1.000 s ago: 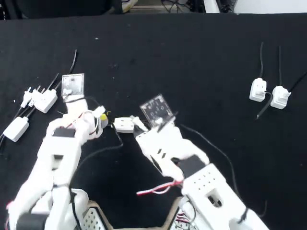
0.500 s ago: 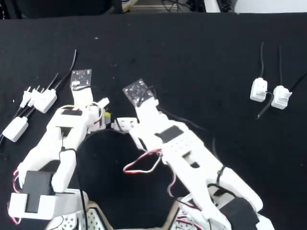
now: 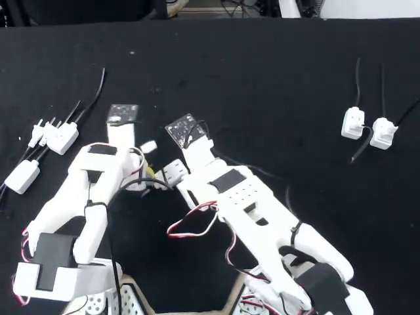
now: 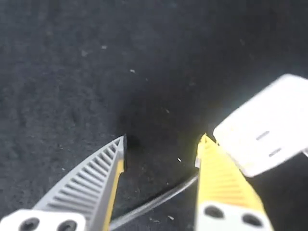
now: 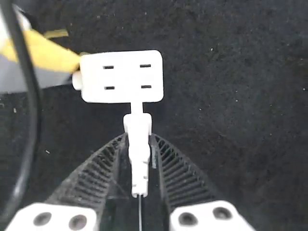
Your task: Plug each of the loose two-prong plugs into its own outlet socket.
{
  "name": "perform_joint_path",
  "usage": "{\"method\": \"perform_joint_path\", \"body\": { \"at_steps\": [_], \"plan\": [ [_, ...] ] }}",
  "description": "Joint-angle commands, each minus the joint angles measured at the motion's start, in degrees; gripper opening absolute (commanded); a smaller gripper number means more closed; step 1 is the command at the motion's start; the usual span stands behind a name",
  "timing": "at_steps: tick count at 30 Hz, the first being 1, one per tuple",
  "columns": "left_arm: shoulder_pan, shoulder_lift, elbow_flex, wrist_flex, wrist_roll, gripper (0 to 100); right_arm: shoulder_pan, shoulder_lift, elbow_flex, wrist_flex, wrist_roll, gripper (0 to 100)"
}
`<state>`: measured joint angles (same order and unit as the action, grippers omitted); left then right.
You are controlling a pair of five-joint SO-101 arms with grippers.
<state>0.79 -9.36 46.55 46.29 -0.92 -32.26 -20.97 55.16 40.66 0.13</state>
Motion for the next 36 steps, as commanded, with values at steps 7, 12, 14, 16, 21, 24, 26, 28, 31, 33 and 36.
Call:
{"method": "perform_joint_path", "body": {
  "at_steps": [7,12,14,16,21,24,26,28,31,33,36],
  "plan": [
    [1.71,-0.35,-2.59,1.14,-3.6,24,2.37,-4.26,-3.47,1.49,0.44,1.0],
    [1.71,-1.14,-2.68,1.05,-3.16,24,2.9,-3.91,-3.03,1.49,0.35,1.0],
    [1.27,-3.52,-2.07,1.05,-3.08,24,1.76,-4.0,-2.95,1.41,0.44,1.0],
    [-0.66,-7.3,-0.66,1.05,-2.37,24,0.7,-4.7,-2.15,1.32,0.53,1.0],
    [-6.64,-19.52,6.46,-3.69,1.32,24,-2.2,-11.82,2.42,-0.88,0.62,1.0],
    [-6.2,-26.37,11.3,-6.59,1.32,24,-4.22,-16.92,7.69,-5.63,0.62,1.0],
    [-4.7,-30.51,14.11,-7.82,1.32,24,-5.63,-19.3,11.21,-9.85,0.62,1.0],
    [-3.47,-34.02,16.48,-9.05,1.32,24,-6.95,-20.35,14.29,-14.77,0.62,1.0],
    [-2.68,-38.51,19.74,-10.9,1.32,24,-8.88,-20.44,17.54,-21.01,0.53,1.0],
    [-2.59,-40.97,21.49,-11.96,1.41,24,-10.11,-20.44,19.12,-24.44,0.53,1.0],
    [-2.51,-44.22,23.69,-13.1,3.08,24,-11.08,-20.44,20.79,-28.04,0.53,1.0]
  ]
}}
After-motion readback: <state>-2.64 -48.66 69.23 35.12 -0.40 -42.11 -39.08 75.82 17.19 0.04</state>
